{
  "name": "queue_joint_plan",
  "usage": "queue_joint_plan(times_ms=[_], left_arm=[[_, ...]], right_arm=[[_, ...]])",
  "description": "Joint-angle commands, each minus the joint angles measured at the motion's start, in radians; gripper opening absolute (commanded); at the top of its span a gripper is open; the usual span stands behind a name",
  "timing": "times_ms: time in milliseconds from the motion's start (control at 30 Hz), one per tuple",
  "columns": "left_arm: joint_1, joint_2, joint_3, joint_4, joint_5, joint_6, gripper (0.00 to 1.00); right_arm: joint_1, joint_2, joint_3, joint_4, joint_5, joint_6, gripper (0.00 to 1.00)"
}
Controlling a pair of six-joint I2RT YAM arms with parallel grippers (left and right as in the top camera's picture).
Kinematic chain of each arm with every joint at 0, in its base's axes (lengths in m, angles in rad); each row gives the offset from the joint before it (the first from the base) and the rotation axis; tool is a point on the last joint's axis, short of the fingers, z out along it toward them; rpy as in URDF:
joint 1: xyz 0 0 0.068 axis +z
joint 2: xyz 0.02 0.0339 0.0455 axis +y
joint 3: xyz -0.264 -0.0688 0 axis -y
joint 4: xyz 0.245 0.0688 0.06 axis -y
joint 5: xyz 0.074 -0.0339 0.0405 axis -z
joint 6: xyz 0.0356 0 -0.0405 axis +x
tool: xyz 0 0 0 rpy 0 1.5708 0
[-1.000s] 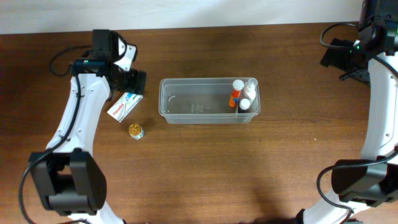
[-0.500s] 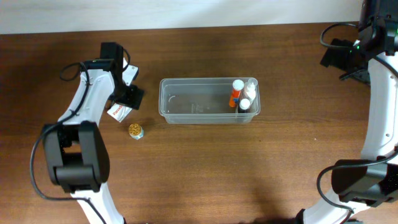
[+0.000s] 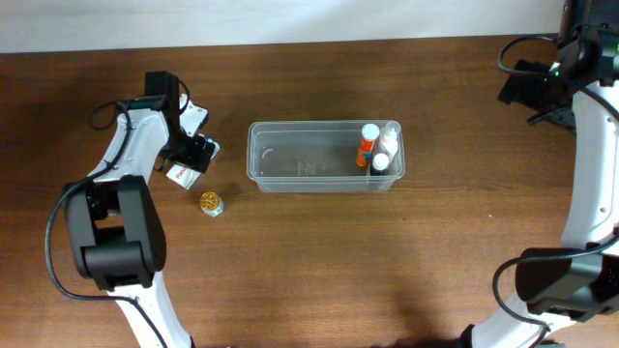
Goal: Pack container
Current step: 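Move left gripper back to the white Panadol box and grasp it, then lift the Panadol box and lay it flat in the container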
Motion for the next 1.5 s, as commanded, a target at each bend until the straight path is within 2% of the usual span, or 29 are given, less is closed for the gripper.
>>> queue_joint_plan(times_ms=[0, 467, 500, 567, 633, 700, 900, 1067, 1333, 1467], left_arm=[[0.003, 0.028, 0.003, 0.003, 0.053, 0.056, 0.95], [0.003, 0.067, 0.003, -0.005, 0.049, 0.056, 0.92], [0.003, 0.067, 0.003, -0.005, 0.050, 0.056, 0.89], [0.003, 0.067, 0.003, -0.005, 0.050, 0.056, 0.75], [0.003, 0.067, 0.003, -0.005, 0.050, 0.056, 0.56], [0.002, 0.067, 0.003, -0.005, 0.050, 0.056, 0.49], [0.002, 0.066, 0.003, -0.003, 0.055, 0.043, 0.47], [-0.002, 0.066, 0.033, -0.007, 0.062, -0.042, 0.47], [-0.019, 0.066, 0.240, -0.153, 0.301, -0.057, 0.47], [-0.047, 0.066, 0.377, -0.251, 0.323, -0.056, 0.47]], right_arm=[[-0.003, -0.008, 0.013, 0.000, 0.013, 0.012, 0.98], [-0.003, -0.008, 0.013, 0.000, 0.013, 0.012, 0.98], [-0.003, -0.008, 0.013, 0.000, 0.013, 0.012, 0.98], [-0.003, -0.008, 0.013, 0.000, 0.013, 0.012, 0.98], [-0.003, -0.008, 0.013, 0.000, 0.013, 0.012, 0.98], [-0.003, -0.008, 0.013, 0.000, 0.013, 0.012, 0.98], [-0.003, -0.008, 0.013, 0.000, 0.013, 0.012, 0.98], [-0.003, -0.008, 0.013, 0.000, 0.013, 0.012, 0.98], [-0.003, -0.008, 0.013, 0.000, 0.013, 0.012, 0.98], [-0.003, -0.008, 0.013, 0.000, 0.013, 0.012, 0.98]])
